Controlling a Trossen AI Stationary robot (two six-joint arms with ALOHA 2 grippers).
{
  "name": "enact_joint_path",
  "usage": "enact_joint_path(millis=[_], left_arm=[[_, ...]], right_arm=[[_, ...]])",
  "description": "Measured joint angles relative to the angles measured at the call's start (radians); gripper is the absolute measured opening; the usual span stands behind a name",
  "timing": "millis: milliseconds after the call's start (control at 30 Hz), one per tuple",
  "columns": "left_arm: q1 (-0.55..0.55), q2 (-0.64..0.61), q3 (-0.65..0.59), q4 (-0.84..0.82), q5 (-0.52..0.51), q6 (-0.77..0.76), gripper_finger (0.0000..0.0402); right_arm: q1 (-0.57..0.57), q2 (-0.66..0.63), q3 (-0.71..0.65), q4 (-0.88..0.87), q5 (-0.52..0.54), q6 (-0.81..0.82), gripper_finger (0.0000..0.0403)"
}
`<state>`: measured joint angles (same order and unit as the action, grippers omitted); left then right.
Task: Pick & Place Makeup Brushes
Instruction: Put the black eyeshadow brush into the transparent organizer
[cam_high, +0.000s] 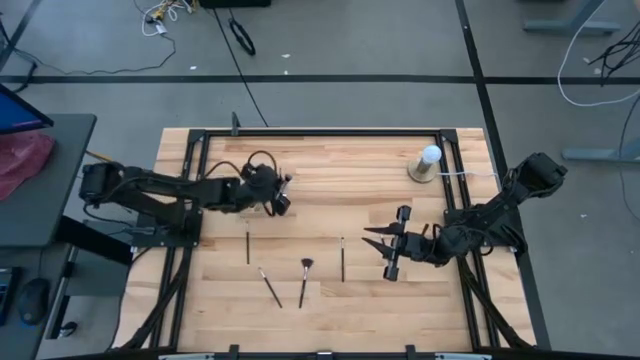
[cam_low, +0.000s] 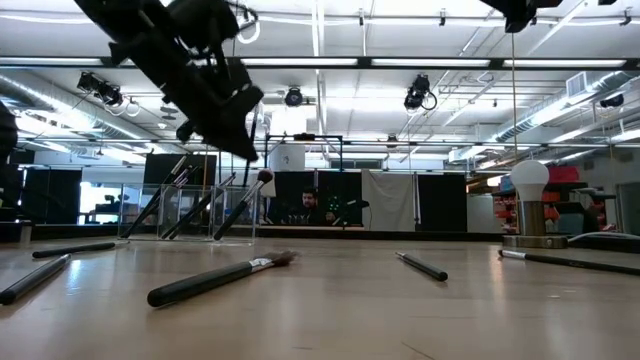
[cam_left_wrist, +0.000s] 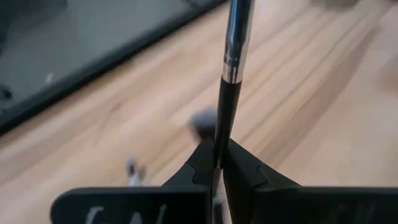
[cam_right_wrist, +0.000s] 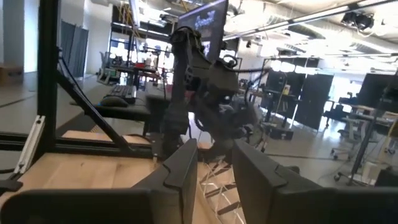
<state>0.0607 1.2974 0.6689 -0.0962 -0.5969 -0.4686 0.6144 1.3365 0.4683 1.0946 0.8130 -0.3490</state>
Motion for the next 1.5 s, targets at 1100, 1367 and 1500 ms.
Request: enact_joint_path(millis=[1100,1367,1500], left_arm=[[0.087,0.115,0.001,-0.092,0.219,-0.069,0.0072],[0.087,0.074,-0.004,-0.112,0.225,-0.051,0.0128],[0.088,0.008,-0.003,-0.098,0.224,-0.043,0.0139]], right_arm=[[-0.012,0.000,0.000,-0.043,-0.065,0.038,0.0102],[-0.012,0.000,0.000,-0.052,-0.065,0.038,0.0102],[-0.012,0.000,-0.001,-0.059,-0.065,0.038,0.0102]])
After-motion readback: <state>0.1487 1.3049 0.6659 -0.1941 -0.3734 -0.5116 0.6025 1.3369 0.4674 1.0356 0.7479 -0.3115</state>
